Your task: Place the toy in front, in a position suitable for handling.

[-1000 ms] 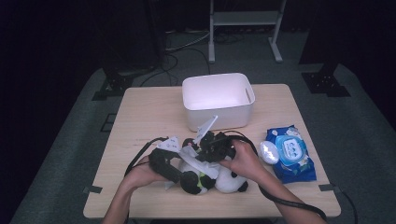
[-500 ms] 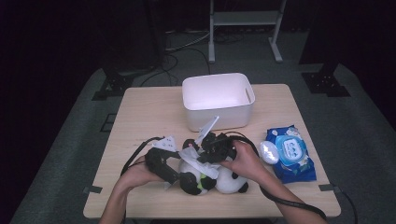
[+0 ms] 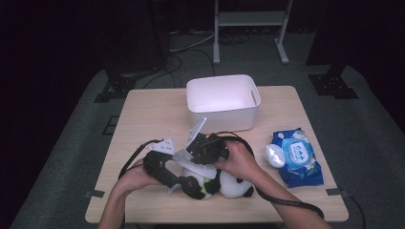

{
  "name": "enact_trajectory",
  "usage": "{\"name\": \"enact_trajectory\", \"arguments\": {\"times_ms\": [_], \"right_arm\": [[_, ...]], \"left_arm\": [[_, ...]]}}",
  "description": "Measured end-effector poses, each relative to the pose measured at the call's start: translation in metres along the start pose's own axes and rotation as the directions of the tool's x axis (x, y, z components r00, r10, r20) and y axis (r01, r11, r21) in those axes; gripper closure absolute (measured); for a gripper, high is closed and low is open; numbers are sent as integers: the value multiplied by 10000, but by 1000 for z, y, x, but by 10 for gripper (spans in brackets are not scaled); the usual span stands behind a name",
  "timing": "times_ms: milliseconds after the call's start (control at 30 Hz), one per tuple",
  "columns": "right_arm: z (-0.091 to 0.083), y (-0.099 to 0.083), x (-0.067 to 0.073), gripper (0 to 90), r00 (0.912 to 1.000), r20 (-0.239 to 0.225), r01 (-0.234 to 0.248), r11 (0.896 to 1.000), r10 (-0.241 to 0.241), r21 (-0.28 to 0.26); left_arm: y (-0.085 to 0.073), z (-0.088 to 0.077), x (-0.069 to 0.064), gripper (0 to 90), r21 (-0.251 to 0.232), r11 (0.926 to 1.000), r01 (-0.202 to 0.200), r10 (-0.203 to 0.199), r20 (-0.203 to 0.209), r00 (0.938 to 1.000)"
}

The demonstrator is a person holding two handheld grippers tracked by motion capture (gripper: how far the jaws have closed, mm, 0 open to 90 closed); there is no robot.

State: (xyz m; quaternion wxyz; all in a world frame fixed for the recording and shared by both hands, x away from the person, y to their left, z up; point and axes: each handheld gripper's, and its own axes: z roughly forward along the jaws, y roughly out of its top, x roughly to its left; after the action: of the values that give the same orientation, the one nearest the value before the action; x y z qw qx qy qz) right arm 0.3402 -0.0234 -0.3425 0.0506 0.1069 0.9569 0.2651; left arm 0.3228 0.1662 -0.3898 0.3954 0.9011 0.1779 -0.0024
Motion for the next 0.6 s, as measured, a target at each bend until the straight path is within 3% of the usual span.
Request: {"name": "enact_trajectory", "arguments": {"times_ms": [133,267,400,600], "right_arm": [[8,4,-3,859,10000,-72,64,9995,-61,312],[16,2,2,859,9979,-643,76,9995,-56,311],[16,2,7,848,9841,-1773,-21,9991,97,428],[19,-1,15,852,9698,-2437,107,9961,109,872]], "left_arm": [[0,1,0,99,32,10000,10,-9,-217,9998],[0,3,-1,85,298,9995,-78,91,-428,9990],[2,3,-1,79,275,9996,-32,48,-587,9983],[4,7,-7,79,488,9984,-302,320,-377,9988]]}}
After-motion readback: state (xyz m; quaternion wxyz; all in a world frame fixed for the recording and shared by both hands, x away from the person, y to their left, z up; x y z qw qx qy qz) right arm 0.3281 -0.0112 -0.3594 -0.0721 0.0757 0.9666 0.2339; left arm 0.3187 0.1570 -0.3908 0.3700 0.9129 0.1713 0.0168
